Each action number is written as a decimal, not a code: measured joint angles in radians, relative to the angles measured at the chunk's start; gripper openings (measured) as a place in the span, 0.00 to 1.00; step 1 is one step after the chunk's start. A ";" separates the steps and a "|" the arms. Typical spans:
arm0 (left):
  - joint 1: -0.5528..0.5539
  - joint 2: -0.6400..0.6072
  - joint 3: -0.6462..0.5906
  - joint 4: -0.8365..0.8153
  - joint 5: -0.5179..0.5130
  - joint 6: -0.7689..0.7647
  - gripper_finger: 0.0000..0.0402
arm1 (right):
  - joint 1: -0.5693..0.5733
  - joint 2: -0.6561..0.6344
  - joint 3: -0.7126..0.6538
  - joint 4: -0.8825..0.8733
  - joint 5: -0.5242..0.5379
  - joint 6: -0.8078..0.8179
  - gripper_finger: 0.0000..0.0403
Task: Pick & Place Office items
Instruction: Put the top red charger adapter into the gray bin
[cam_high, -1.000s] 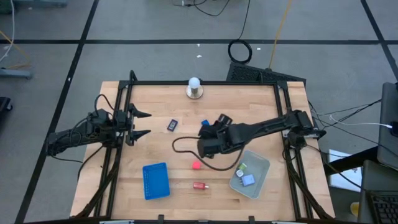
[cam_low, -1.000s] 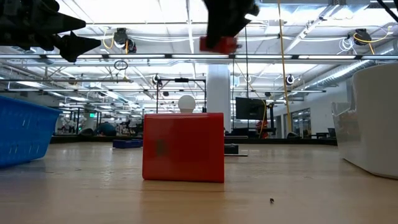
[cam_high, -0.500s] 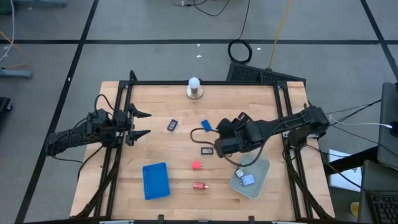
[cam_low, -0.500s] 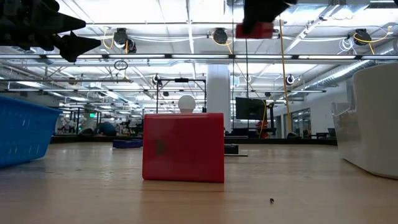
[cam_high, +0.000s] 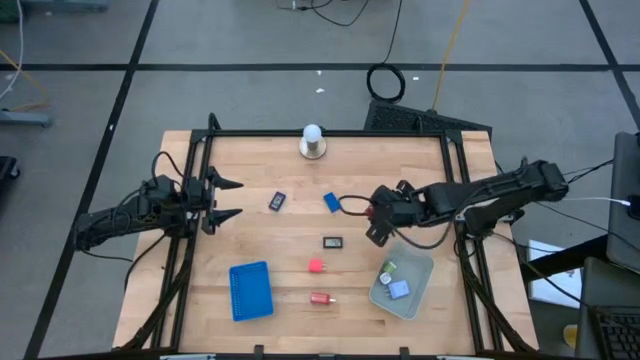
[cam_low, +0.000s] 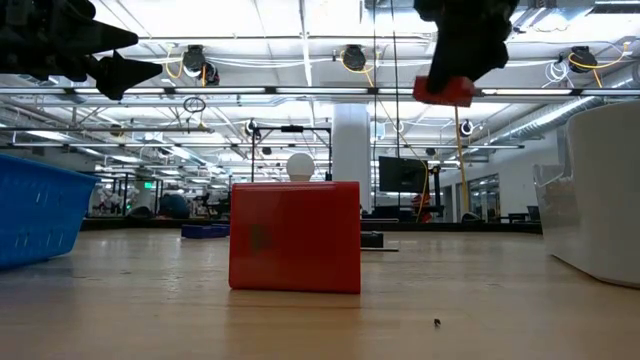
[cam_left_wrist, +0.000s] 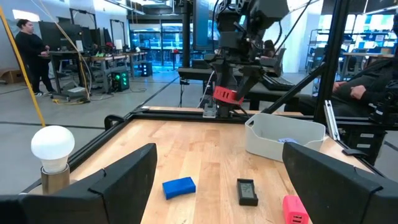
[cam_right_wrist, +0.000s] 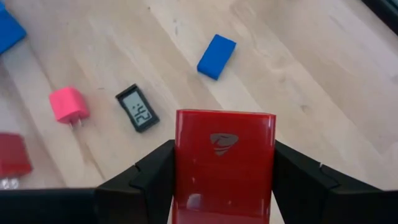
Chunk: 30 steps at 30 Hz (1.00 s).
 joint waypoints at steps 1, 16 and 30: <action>0.000 0.000 0.000 0.000 0.000 0.000 0.87 | 0.000 -0.017 -0.011 -0.002 -0.002 -0.007 0.51; 0.000 0.000 0.000 0.000 0.000 0.000 0.87 | 0.072 -0.177 -0.082 -0.010 -0.073 -0.129 0.51; 0.000 0.000 0.000 0.000 0.000 0.000 0.87 | 0.313 -0.221 -0.083 0.018 -0.137 -0.159 0.51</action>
